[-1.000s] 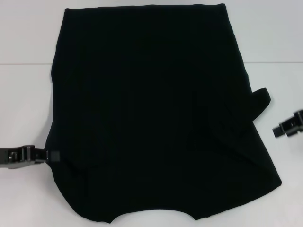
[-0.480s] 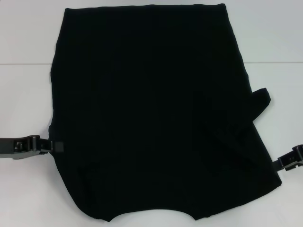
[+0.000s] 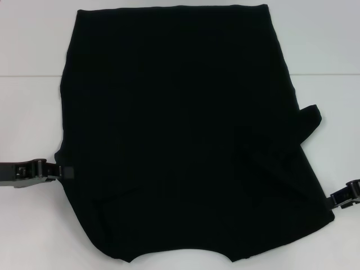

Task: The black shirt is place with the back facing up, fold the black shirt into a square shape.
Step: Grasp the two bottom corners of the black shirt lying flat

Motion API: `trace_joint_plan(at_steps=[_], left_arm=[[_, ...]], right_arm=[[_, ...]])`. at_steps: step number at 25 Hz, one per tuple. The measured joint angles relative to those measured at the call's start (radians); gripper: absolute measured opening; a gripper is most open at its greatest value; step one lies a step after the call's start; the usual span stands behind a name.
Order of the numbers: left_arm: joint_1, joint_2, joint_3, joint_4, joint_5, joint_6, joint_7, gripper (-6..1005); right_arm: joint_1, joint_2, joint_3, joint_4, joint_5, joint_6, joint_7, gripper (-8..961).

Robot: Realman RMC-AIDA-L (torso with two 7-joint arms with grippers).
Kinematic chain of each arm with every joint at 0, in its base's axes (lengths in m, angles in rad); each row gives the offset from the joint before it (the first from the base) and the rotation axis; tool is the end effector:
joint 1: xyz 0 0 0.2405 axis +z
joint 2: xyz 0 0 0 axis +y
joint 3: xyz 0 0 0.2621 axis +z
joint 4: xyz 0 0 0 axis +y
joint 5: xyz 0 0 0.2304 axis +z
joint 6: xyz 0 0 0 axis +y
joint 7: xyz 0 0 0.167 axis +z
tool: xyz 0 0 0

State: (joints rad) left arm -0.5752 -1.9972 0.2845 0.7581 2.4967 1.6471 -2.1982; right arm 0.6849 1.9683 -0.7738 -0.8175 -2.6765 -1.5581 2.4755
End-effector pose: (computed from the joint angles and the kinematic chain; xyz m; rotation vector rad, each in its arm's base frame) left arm -0.3384 0.3516 0.0496 -2.2223 -1.7736 -0.5022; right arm 0.3135 0.3862 0.0316 -2.2871 1.6812 -0.2586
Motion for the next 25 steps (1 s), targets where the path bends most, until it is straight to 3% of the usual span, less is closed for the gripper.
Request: trace_joint_plan(at_steps=[25], left_arm=[[0.006,0.0,-0.005,-0.008,-0.001,-0.004,0.0,31]], right_arm=[[0.021,0.066,-0.004,0.015,-0.029,0.057,-0.008,446]])
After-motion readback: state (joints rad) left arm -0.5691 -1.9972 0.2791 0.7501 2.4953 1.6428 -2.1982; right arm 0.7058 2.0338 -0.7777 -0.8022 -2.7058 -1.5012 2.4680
